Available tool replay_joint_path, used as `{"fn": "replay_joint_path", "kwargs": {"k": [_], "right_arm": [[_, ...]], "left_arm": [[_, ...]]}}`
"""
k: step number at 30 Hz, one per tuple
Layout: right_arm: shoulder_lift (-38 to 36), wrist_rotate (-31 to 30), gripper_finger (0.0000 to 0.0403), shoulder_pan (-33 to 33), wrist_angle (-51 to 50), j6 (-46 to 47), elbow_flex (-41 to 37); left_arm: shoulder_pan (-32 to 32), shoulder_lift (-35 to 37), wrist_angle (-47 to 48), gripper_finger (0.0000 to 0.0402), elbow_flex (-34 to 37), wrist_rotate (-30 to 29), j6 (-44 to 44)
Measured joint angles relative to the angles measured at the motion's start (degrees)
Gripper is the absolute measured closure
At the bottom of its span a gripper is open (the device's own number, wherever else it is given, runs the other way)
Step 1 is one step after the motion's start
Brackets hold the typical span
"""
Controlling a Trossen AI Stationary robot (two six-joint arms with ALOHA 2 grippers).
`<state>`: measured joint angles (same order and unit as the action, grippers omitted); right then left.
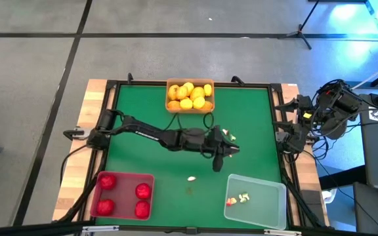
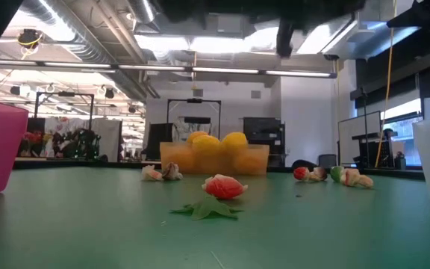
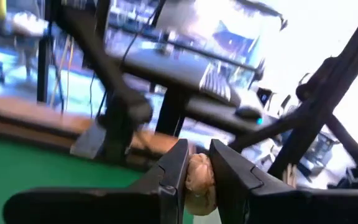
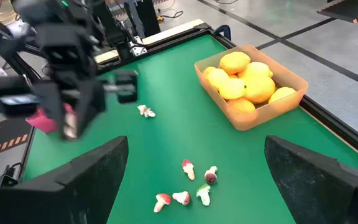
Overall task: Sort produce into baskets
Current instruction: Put the brown mushroom into the transparent bin
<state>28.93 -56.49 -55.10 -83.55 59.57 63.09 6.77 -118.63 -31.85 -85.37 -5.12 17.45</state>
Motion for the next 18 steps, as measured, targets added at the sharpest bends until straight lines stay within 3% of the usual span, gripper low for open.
{"fn": "replay_joint_path", "kwargs": {"k": [9, 18], "right_arm": [[0.02, 0.1, 0.0029, -0.01, -0.65, 0.05, 0.02], [0.17, -0.15, 0.0029, 0.01, -0.33, 0.27, -0.04]], "left_arm": [[2.46, -3.22, 4.93, 0.0344, -10.33, -2.32, -6.53], [6.02, -8.68, 3.46, 0.0344, -12.36, -3.15, -0.69]]}}
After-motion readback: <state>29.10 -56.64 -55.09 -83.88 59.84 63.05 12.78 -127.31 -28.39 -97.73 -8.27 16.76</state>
